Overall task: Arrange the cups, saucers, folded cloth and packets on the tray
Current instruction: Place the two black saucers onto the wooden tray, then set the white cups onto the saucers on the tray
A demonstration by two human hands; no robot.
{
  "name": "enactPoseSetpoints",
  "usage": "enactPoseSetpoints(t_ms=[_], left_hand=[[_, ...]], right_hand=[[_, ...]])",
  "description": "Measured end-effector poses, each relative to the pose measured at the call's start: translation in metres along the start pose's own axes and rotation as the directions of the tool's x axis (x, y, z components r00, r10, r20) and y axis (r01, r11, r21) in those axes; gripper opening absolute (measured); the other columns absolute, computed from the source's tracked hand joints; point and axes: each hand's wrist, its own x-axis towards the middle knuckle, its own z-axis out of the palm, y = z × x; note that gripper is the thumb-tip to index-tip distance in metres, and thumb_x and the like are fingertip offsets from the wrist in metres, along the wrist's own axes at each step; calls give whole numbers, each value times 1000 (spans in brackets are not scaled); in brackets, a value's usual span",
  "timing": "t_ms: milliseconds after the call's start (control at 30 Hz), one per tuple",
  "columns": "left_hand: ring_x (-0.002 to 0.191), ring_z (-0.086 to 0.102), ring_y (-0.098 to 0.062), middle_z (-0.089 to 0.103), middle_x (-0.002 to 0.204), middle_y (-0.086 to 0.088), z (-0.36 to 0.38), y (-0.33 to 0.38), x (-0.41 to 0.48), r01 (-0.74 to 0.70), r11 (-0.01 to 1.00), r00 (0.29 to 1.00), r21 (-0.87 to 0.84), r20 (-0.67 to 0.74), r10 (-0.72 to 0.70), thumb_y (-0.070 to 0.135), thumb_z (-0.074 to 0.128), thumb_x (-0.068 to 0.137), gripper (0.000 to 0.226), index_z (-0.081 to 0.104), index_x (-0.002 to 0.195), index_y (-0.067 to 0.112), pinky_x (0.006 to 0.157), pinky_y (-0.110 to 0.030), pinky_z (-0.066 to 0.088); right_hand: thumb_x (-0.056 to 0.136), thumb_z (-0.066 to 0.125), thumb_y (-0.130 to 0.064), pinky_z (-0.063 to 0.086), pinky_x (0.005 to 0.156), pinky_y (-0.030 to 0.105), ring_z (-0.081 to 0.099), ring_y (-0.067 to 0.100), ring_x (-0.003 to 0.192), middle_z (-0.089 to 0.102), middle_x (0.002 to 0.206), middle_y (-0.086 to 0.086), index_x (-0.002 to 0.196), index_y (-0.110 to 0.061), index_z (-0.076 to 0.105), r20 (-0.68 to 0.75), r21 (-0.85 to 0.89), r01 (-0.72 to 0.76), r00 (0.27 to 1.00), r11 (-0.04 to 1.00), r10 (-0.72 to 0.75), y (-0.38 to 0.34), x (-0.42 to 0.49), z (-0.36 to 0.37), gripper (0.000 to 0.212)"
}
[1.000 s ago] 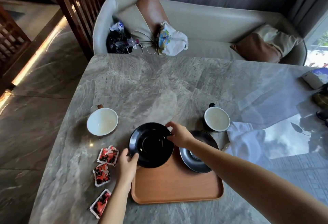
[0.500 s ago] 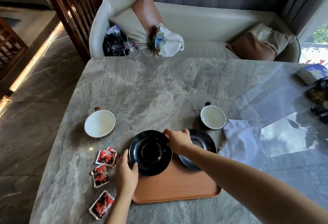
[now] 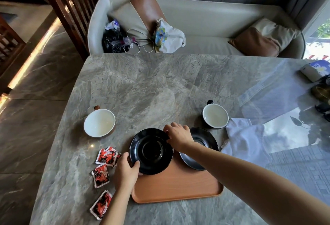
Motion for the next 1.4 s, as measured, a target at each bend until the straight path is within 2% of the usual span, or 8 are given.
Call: enactPoseSetpoints(t_ms=[100, 300, 467, 667, 900, 1033, 1167, 1400], left_hand=[[77, 69, -33, 69, 93, -8, 0, -2, 1, -26, 1000, 1000, 8, -10, 26, 20, 62, 81, 17, 54, 96, 18, 71, -46, 55], [76, 70, -30, 71, 92, -7, 1, -2, 2, -45, 999, 998, 25, -33, 46, 20, 63, 82, 22, 57, 102, 14, 73, -43, 54], [39, 62, -6, 65, 52, 2, -1, -1, -2, -2, 1000, 1000, 11, -18, 2, 21, 61, 85, 25, 54, 109, 14, 61, -28, 47], [98, 58, -32, 59, 112, -13, -9, 6, -7, 1, 997, 997, 71, -81, 5, 27, 62, 85, 44, 49, 122, 7, 86, -42, 47], [120, 49, -29, 52, 126, -12, 6, 43, -19, -260, 950, 952, 173, -120, 282, 24, 65, 82, 52, 46, 128, 9, 96, -42, 43], [112, 54, -27, 60, 116, -9, 36, 79, -23, -415, 877, 904, 243, 4, 427, 22, 66, 80, 44, 54, 121, 9, 93, -40, 43], [108, 55, -24, 57, 116, -6, 71, 120, -22, -507, 850, 861, 144, 137, 490, 21, 62, 83, 41, 51, 121, 12, 92, -38, 45], [91, 59, -20, 52, 122, -10, 140, 198, -13, -425, 903, 864, -64, 270, 426, 17, 58, 87, 43, 44, 127, 9, 88, -35, 49]], right_hand=[[80, 65, -27, 32, 100, 43, 43, 24, 121, 51, 126, 0, 125, -25, 38, -27, -35, 5, 1000, 999, -6, 0, 0, 0, 52], [80, 63, -31, 31, 98, 43, 42, 24, 118, 53, 120, 1, 114, -25, 49, 17, -66, 5, 1000, 998, -4, -2, 2, -5, 37], [81, 61, -30, 32, 98, 43, 42, 25, 118, 53, 120, 1, 115, -24, 49, -10, -49, -1, 1000, 999, 0, -2, 0, -1, 36], [87, 54, -36, 33, 102, 40, 43, 23, 123, 53, 127, 1, 122, -24, 49, -50, 73, 9, 999, 997, -5, -3, -9, -6, 38], [81, 53, -21, 37, 95, 34, 53, 18, 105, 60, 110, -6, 108, -27, 58, -431, 125, 174, 896, 977, -105, 29, -49, -19, 27], [81, 54, -22, 39, 88, 37, 53, 23, 100, 60, 105, -4, 99, -26, 56, -579, 177, 60, 813, 982, 55, 71, -63, -36, 18], [79, 59, -14, 39, 92, 34, 48, 25, 111, 55, 120, 4, 109, -19, 57, -580, 425, -11, 764, 905, 282, 122, -67, -48, 30], [92, 50, -14, 43, 99, 41, 51, 31, 114, 46, 129, 17, 127, -4, 44, -250, 818, -140, 787, 558, 564, 167, -47, -42, 37]])
